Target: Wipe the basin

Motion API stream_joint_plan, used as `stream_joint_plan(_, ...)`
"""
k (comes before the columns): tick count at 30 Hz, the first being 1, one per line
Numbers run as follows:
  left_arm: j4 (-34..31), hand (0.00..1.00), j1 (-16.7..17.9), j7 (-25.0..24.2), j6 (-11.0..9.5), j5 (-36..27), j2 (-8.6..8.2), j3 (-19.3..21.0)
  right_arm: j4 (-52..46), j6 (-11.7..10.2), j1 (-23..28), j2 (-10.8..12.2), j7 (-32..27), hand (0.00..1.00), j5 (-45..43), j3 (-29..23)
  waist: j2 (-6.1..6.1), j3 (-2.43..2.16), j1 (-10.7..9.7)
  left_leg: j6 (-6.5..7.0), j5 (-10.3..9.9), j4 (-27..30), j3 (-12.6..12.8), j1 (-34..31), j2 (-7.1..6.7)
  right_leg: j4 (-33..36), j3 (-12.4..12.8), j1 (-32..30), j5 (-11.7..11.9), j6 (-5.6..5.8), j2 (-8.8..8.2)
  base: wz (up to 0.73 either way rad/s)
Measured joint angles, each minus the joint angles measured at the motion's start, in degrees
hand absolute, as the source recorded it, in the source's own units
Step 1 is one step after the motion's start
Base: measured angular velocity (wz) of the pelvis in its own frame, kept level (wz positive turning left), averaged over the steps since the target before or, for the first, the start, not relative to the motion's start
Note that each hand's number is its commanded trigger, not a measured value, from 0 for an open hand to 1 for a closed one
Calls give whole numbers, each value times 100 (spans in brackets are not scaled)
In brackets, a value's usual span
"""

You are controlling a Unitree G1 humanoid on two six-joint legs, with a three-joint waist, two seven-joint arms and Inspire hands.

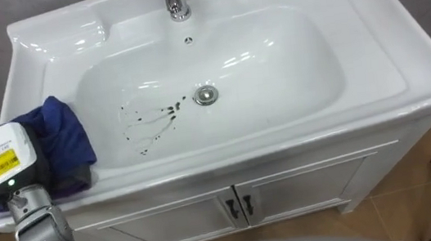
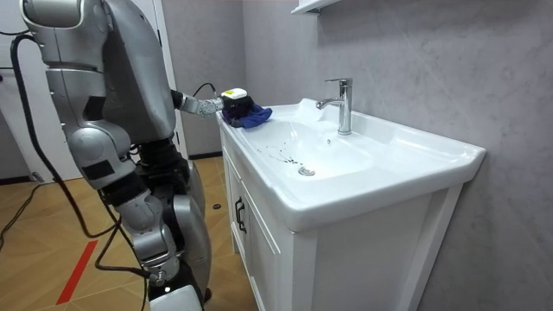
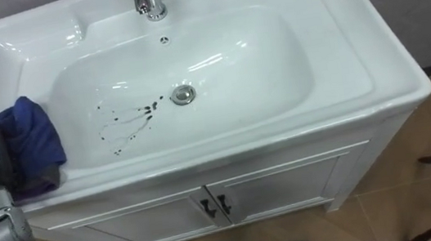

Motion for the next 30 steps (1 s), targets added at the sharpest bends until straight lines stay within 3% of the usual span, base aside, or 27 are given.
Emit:
stream_joint_plan(6, -214, 100, 10, -350, 137, 128, 6, -3, -5, -8, -3, -41, -13, 0, 148, 2, 34, 20, 3, 0, 0, 0, 0, -40, -8, -9, -6, -21, -5, 8, -9, 0)
stream_joint_plan(15, -395, 100, -51, -557, 158, 115, 28, -85, -45, -143, -100, -119, -95, 0, 430, 144, 87, 54, -33, 1, 0, 0, -5, -45, -17, -14, -29, -29, -12, 18, -24, 1)
stream_joint_plan(30, -1126, 100, 141, -603, 120, 344, -145, 26, -45, -565, -120, -124, -258, 0, 835, 481, -23, 105, 126, 2, 0, -3, -11, -195, -55, -229, -102, -43, 35, 54, -23, 3)
